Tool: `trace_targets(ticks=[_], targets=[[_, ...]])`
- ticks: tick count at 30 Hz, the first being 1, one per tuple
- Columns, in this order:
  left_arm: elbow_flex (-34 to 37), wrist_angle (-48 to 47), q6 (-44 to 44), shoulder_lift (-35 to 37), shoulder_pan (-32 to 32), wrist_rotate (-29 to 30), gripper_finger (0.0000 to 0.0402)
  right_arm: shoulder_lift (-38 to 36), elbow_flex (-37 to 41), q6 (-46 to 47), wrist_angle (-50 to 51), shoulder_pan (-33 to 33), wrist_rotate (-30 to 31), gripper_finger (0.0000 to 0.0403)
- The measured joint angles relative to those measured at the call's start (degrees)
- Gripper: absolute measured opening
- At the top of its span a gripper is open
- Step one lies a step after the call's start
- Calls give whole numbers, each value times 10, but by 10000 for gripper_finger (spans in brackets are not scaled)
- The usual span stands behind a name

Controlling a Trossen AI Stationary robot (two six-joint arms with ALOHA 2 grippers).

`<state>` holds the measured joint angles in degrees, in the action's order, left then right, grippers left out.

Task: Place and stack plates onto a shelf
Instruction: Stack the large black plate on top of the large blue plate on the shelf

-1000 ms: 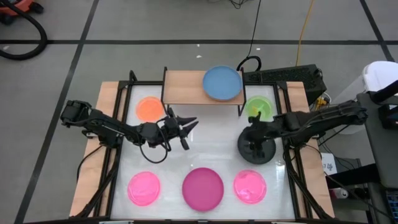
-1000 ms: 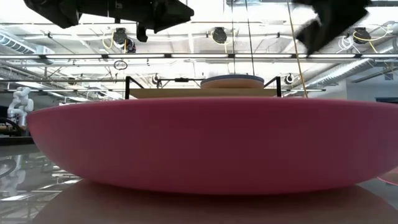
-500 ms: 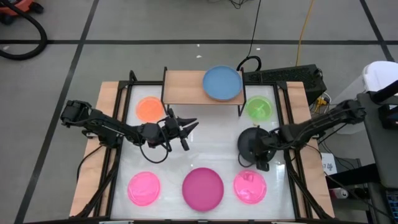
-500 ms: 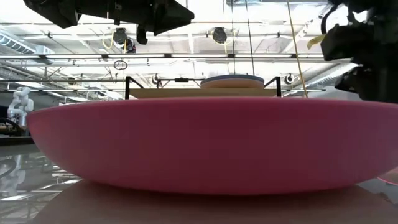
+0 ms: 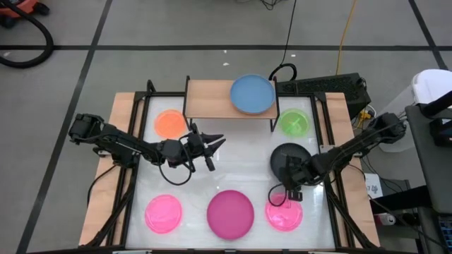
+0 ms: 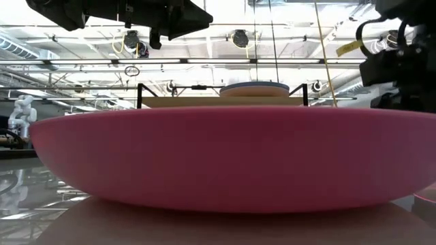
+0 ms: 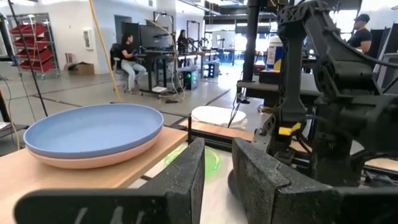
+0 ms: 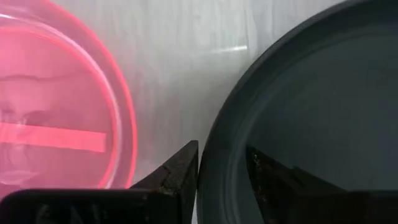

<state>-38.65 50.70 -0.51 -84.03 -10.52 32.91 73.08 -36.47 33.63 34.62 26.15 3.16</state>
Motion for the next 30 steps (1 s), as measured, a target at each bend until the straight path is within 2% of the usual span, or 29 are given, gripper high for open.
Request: trace_targets(ticks=[5,12,18,21,30], targets=[[0,0,2,0,0,0,88,17,0,-2,-1,0,-1,89],[0,-3,10,0,0,0,88,-3,-6,-20,3,1,11,11],[0,-14,10,0,0,0,88,-42,-55,-70,-2,1,2,3],[0,-14,10,0,0,0,88,-62,-92,-105,1,1,19,1],[0,-17,10,0,0,0,88,-110,-181,-246,-15,-3,147,1]])
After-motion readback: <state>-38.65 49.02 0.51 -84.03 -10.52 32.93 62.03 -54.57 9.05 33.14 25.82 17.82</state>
